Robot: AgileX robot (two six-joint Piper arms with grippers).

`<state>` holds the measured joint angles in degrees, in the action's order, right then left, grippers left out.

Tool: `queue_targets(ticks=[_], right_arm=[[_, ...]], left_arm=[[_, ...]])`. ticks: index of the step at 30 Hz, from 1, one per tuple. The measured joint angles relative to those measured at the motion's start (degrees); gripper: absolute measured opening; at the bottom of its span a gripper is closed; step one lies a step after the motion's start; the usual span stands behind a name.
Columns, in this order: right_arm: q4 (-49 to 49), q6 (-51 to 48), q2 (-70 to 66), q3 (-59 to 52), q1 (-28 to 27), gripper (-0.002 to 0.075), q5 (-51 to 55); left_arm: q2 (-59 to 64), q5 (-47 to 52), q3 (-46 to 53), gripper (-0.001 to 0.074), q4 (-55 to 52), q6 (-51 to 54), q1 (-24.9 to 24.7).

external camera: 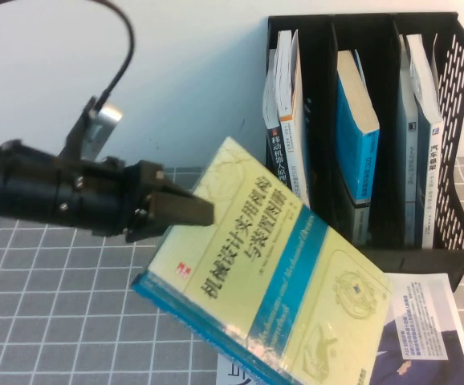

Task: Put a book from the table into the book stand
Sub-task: Pick up the book with your left arm

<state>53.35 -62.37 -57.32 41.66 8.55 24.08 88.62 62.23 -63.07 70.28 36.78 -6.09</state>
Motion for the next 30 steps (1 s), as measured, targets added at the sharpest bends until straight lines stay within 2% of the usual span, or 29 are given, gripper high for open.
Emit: queue_targets(ticks=[8,12,30], right_arm=[[-2.31,-0.14,0.00,0.00,0.00,-0.0003,-0.82],[-3.11,-0.14,0.00,0.00,0.00,-0.0003,-1.07],[-3.33,3.65,0.00,0.00,0.00,-0.0003,-5.15]], left_arm=[[0.00,-6.44,-11.96,0.0193,-11.51,-14.05,-8.89],[0.11,-7.62,-17.56,0.0194,-16.62,-18.87,-11.39],[0.21,-11.37,-31.45,0.0195,-17.86,-28.90,-12.02]])
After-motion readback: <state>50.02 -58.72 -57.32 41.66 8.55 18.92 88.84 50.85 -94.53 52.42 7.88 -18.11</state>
